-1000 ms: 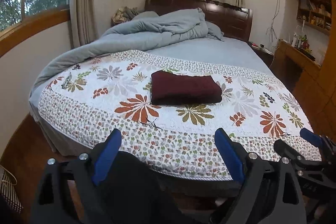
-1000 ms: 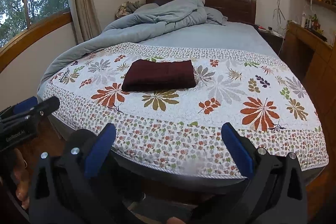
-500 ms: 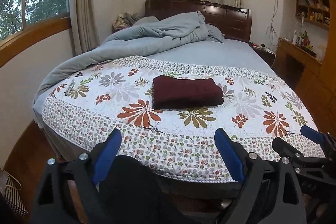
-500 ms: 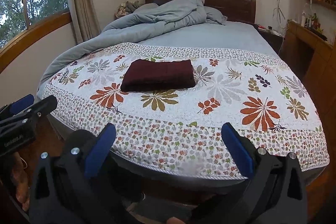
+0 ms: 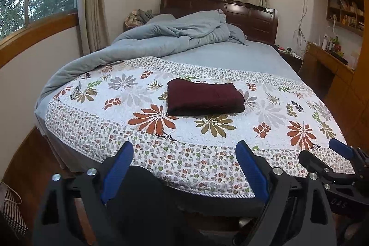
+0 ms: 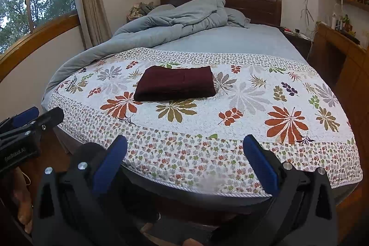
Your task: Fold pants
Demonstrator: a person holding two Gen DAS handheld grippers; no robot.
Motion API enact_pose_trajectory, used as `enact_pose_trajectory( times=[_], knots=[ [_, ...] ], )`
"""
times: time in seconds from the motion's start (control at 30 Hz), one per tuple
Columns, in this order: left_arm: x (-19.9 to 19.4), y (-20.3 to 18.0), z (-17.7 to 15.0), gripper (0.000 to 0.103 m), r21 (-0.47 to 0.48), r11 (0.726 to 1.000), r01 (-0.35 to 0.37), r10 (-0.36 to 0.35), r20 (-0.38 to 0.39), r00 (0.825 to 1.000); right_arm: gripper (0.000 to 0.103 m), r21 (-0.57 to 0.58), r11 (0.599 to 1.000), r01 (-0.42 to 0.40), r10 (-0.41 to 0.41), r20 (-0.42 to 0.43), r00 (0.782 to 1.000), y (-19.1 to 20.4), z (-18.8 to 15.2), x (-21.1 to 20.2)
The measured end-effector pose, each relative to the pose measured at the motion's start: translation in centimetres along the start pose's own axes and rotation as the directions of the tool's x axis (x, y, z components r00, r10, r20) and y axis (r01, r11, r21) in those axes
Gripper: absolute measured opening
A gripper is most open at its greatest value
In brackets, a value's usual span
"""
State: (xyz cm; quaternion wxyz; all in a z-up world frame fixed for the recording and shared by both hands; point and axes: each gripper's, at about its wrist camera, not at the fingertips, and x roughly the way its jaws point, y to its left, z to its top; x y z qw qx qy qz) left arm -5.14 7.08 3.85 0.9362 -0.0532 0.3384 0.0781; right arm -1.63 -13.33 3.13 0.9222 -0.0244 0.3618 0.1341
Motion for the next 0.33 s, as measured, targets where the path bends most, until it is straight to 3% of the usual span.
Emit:
enact_pose_trajectory(
  times=[0.33],
  knots=[
    [0.05, -0.11, -0.07, 0.091, -0.002, 1.000, 0.000, 0.000, -0.005, 1.000, 0.100, 0.001, 1.000, 0.000, 0.000, 0.002, 1.000, -0.01, 0.02, -0.11]
  ],
)
